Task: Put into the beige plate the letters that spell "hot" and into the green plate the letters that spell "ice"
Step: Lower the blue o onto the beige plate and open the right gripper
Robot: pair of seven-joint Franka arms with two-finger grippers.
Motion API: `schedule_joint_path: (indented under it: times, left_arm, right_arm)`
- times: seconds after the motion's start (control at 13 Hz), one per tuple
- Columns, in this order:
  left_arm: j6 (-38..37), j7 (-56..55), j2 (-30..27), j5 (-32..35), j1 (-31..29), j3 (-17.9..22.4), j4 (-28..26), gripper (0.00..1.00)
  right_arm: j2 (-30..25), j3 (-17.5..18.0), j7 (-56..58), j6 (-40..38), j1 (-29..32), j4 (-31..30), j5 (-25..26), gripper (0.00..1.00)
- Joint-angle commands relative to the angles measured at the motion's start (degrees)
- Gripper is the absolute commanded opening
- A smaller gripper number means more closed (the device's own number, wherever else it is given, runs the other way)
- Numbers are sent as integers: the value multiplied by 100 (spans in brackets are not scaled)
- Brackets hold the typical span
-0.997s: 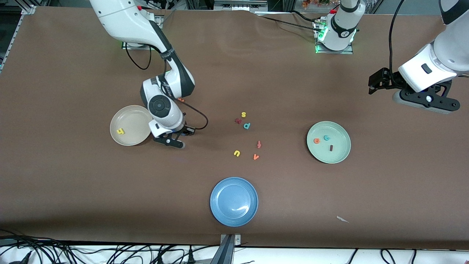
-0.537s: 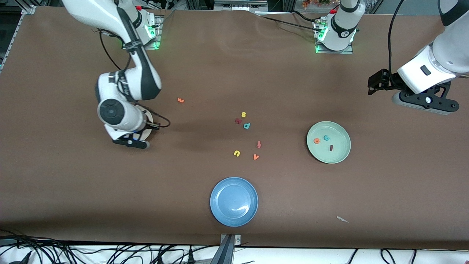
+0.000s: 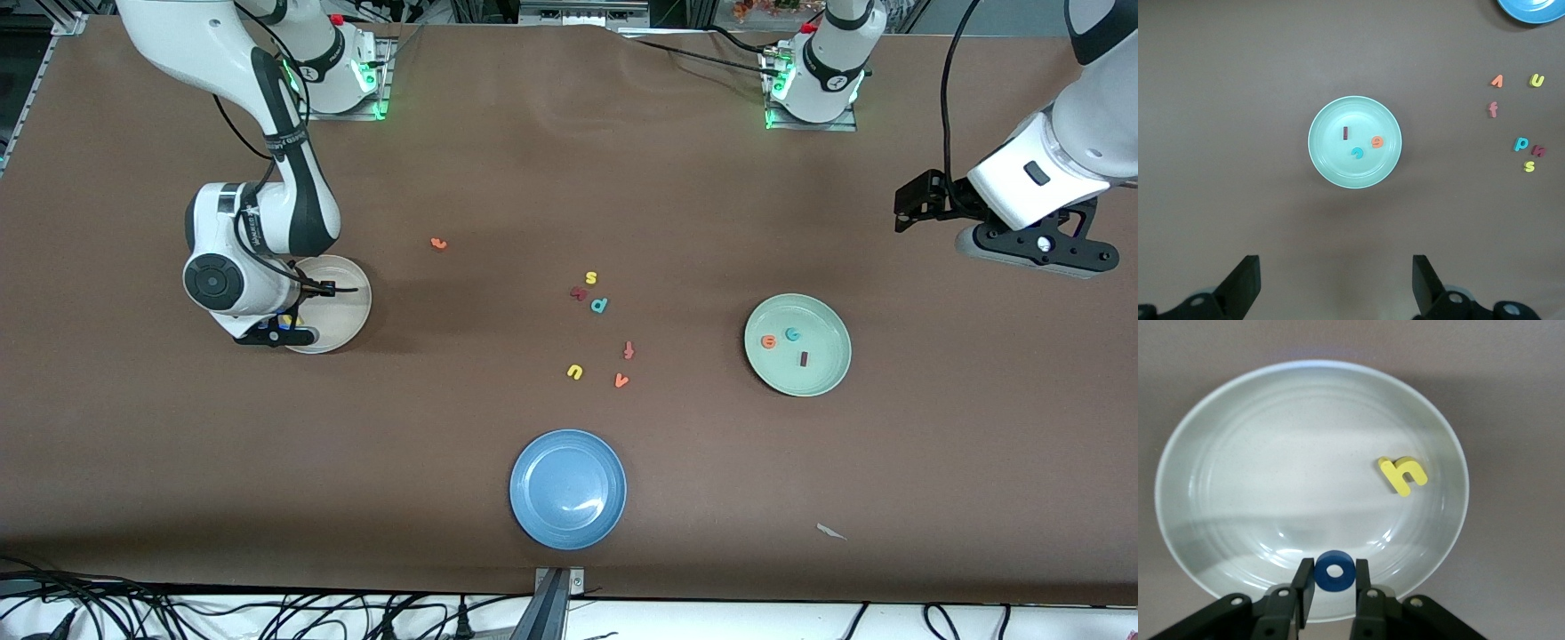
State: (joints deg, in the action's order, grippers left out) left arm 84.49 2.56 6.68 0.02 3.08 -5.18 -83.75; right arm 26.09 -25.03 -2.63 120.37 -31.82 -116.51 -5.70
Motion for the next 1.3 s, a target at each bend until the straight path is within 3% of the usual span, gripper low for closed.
schedule_joint_path:
  times: [0.0,0.38,0.77,1.23]
  left_arm:
    - [-21,-45,-26,-19,-61,34,61,100]
    - [-29,-63,-26,-37,-35,8,61,100]
    - [-82,-80,-105,-72,-44,-1,69,100]
    - [-248,-423,-202,-28,-62,-1,43,100]
  right_arm:
    - [-104,-1,184,13,-17,-56,-81,100]
    - [-639,358,-823,-576,-79,-38,-485,100]
    - [-1140,1148,-3863,-489,-87,-292,-485,99]
    - [-1422,2203,-6748,1530,-87,-1540,-459,99]
